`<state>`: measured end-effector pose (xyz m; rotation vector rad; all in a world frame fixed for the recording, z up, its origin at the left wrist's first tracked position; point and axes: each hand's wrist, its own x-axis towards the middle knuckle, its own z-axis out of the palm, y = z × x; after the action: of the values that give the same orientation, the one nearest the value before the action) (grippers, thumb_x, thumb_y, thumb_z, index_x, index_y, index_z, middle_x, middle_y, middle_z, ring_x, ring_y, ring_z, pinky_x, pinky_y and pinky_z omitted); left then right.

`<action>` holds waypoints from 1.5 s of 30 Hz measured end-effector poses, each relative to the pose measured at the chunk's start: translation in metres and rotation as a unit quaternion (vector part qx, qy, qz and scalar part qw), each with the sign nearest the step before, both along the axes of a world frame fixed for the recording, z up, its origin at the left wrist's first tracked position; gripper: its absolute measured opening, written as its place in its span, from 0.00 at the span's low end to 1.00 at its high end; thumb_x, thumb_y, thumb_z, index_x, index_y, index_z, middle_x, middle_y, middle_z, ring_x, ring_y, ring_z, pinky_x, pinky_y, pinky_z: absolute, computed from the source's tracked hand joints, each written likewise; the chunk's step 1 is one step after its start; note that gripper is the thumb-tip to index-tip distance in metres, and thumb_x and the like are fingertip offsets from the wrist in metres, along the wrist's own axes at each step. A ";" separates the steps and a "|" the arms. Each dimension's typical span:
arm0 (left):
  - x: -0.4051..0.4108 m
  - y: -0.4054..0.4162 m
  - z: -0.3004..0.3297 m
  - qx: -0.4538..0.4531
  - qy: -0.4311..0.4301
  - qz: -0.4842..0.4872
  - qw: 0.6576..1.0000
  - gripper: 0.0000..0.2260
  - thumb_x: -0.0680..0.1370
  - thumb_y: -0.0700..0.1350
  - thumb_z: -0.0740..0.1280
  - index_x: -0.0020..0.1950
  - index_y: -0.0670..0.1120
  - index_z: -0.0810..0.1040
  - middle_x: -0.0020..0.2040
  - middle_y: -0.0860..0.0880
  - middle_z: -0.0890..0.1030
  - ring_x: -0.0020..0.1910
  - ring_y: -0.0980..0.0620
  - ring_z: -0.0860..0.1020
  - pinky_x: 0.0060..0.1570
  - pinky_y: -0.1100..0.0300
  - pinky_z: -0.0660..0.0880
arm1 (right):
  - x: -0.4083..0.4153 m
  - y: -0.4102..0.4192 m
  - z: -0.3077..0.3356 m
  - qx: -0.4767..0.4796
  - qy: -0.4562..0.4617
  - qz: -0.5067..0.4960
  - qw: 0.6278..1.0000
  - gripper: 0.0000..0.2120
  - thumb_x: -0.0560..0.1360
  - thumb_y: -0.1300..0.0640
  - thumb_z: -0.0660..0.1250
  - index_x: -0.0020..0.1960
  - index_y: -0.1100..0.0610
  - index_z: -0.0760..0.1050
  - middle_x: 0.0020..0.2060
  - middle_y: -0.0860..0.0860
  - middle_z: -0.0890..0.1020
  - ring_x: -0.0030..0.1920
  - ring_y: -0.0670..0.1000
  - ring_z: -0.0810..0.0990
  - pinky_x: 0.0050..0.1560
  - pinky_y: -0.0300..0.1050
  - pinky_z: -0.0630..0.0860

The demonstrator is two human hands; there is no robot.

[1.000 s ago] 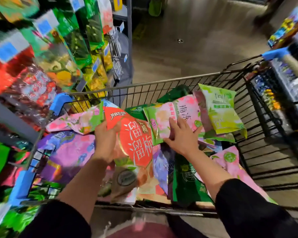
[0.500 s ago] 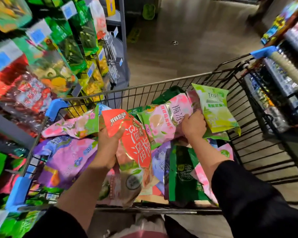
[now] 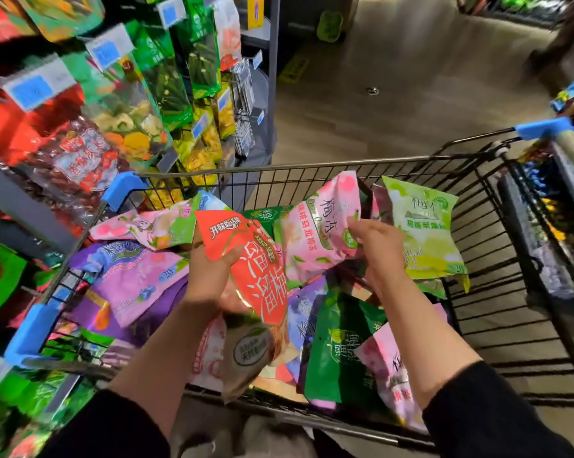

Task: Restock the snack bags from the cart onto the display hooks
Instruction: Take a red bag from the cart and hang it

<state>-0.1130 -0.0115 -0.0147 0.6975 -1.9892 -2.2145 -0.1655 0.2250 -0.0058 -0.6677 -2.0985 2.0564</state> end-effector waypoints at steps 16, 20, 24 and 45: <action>0.088 -0.068 0.113 0.048 0.248 0.188 0.949 0.07 0.78 0.37 0.67 0.48 0.48 0.79 0.38 0.59 0.84 0.38 0.61 0.81 0.45 0.63 0.78 | 0.042 -0.102 0.143 0.477 0.405 0.309 0.716 0.24 0.64 0.49 0.55 0.49 0.53 0.84 0.39 0.57 0.85 0.39 0.61 0.83 0.39 0.53 0.79; 0.176 -0.114 0.150 0.028 0.304 0.304 0.903 0.04 0.74 0.40 0.71 0.46 0.48 0.80 0.42 0.56 0.84 0.45 0.53 0.81 0.53 0.53 0.78 | 0.096 -0.160 0.203 0.439 0.496 0.344 0.665 0.16 0.64 0.62 0.67 0.50 0.56 0.84 0.40 0.56 0.86 0.40 0.59 0.85 0.40 0.50 0.79; 0.281 -0.155 0.180 -0.010 0.345 0.402 0.848 0.04 0.71 0.43 0.72 0.45 0.47 0.81 0.39 0.56 0.84 0.43 0.53 0.80 0.51 0.53 0.78 | 0.177 -0.233 0.241 0.338 0.550 0.396 0.653 0.09 0.71 0.57 0.67 0.45 0.60 0.84 0.37 0.57 0.85 0.36 0.47 0.79 0.38 0.46 0.72; 0.688 -0.228 0.265 -0.257 0.345 0.757 0.492 0.07 0.77 0.38 0.69 0.41 0.49 0.78 0.31 0.62 0.82 0.32 0.65 0.79 0.39 0.63 0.77 | 0.534 -0.533 0.380 -0.107 0.588 0.692 0.405 0.01 0.69 0.62 0.72 0.40 0.59 0.83 0.27 0.46 0.80 0.27 0.37 0.75 0.34 0.36 0.72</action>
<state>0.5753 -0.2392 0.2500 0.7231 -0.6713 -0.4961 0.3681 -0.3079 0.3746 2.5659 -1.0581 1.7140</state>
